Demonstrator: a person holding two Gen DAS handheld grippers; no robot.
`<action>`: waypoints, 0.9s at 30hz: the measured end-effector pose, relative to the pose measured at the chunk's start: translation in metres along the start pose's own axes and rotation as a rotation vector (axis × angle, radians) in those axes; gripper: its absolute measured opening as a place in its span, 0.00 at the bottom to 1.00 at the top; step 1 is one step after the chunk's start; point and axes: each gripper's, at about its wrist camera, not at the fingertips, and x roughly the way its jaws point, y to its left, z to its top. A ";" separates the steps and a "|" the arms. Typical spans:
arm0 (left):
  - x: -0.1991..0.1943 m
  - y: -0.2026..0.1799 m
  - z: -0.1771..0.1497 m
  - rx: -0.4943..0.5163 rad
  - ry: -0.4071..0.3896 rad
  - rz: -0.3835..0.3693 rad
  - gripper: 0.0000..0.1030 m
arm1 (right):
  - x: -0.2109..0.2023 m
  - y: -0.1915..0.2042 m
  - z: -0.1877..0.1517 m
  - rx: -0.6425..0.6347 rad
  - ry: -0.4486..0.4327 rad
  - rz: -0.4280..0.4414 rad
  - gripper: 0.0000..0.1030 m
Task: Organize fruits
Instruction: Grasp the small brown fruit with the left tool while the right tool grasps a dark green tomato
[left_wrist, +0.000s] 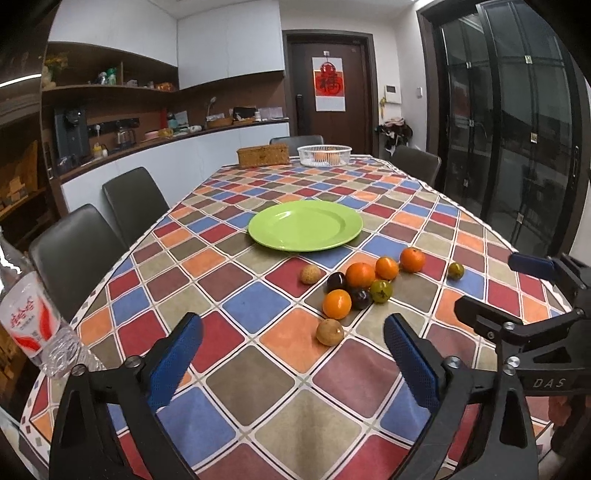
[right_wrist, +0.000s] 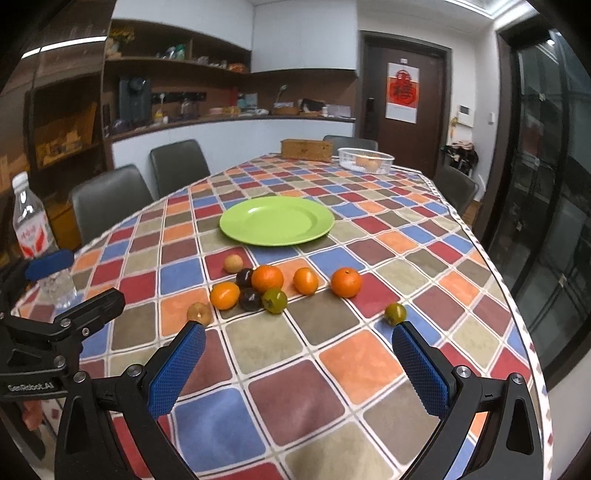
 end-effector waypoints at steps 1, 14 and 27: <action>0.003 0.000 0.000 0.006 0.001 -0.003 0.90 | 0.005 0.001 0.001 -0.016 0.006 0.010 0.99; 0.041 -0.011 0.003 0.087 0.071 -0.084 0.68 | 0.055 0.006 0.014 -0.166 0.108 0.104 0.80; 0.090 -0.014 -0.004 0.067 0.222 -0.161 0.52 | 0.109 0.002 0.014 -0.195 0.225 0.176 0.62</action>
